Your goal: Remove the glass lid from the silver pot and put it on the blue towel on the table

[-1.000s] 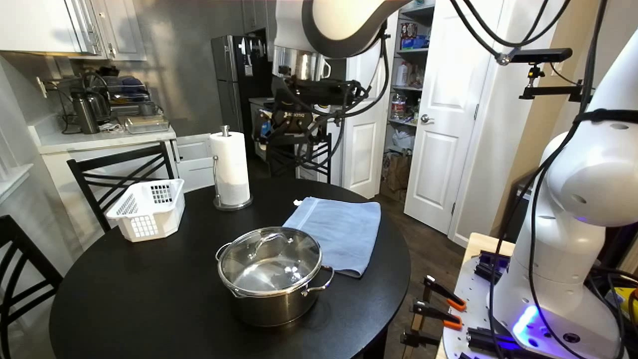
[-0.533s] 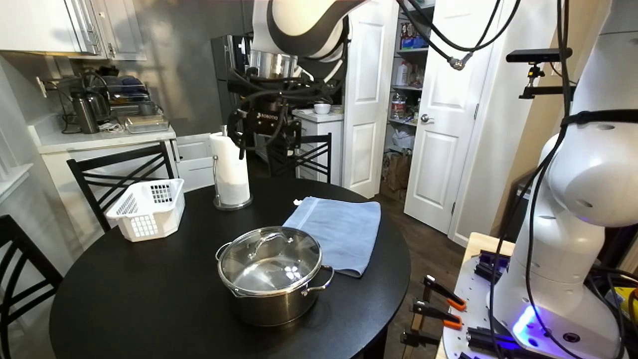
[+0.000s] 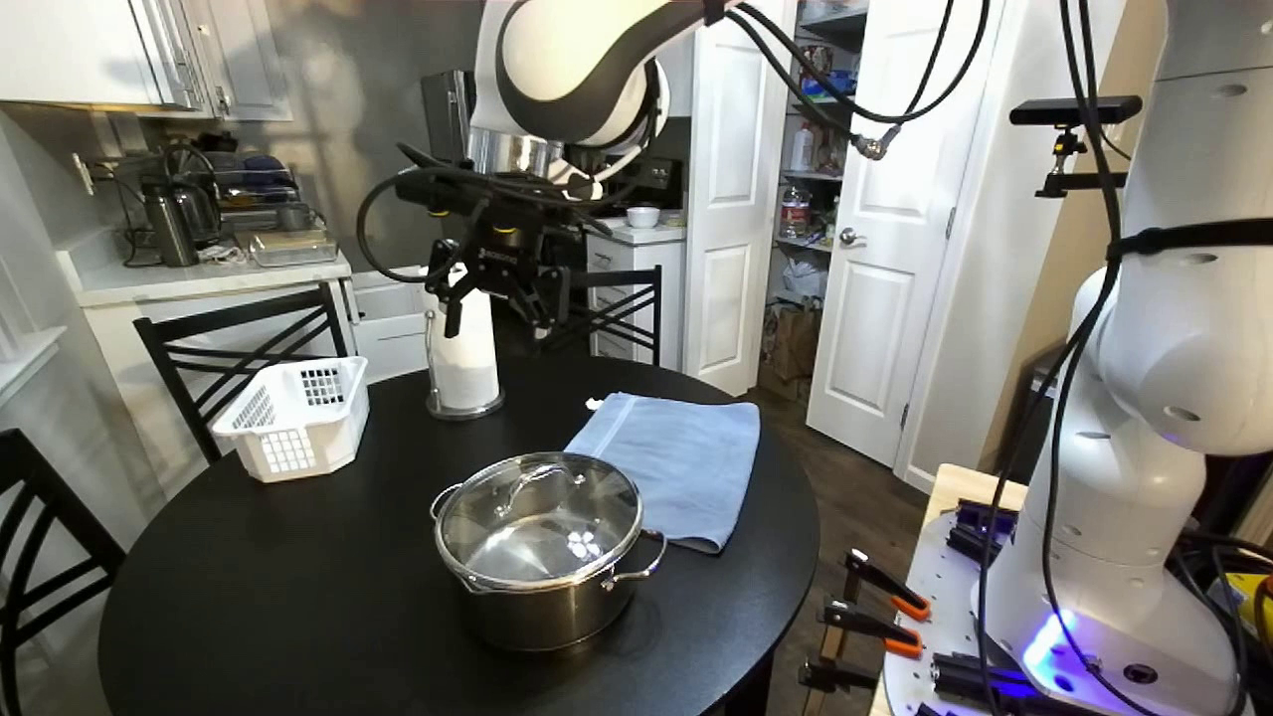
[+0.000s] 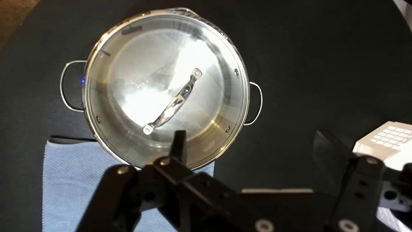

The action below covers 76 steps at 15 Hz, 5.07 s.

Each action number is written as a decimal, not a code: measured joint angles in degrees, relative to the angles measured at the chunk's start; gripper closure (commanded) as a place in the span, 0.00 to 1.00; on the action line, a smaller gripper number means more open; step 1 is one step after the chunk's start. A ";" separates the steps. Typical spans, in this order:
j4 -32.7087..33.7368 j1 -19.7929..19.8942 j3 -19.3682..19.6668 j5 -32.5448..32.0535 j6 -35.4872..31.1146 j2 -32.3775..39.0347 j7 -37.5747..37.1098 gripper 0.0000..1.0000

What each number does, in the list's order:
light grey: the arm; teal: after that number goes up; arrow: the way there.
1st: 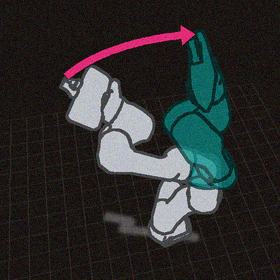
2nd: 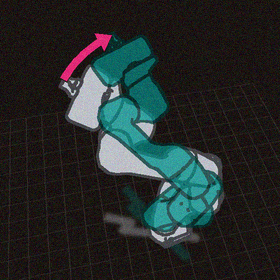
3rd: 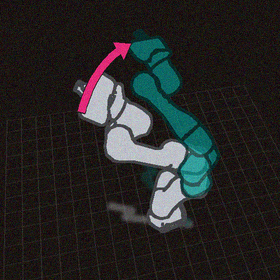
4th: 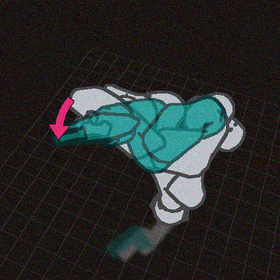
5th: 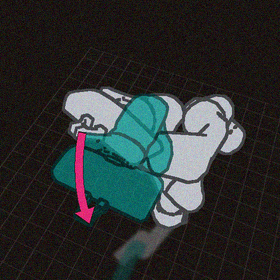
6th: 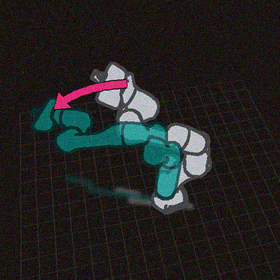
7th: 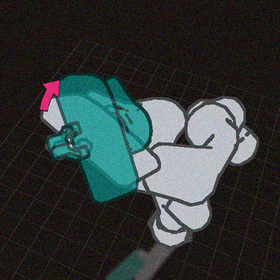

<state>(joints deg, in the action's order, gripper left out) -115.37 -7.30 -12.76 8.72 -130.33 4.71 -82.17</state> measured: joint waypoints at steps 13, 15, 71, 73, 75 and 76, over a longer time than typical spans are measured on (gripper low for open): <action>0.41 -3.67 2.29 -0.41 -7.14 7.17 -17.48 0.00; 0.58 -4.58 2.31 2.09 -9.75 9.81 -18.89 0.00; -12.76 -11.69 7.95 -21.05 -16.60 8.32 -52.89 0.93; -13.75 -11.46 7.85 -20.83 -17.05 7.69 -52.63 0.93; -14.40 -11.37 7.81 -20.73 -17.19 7.21 -52.57 0.93; -14.58 -11.33 7.80 -20.73 -17.19 7.07 -52.57 0.93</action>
<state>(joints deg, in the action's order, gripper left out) -129.95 -18.63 -4.96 -12.01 -147.52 11.79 -134.74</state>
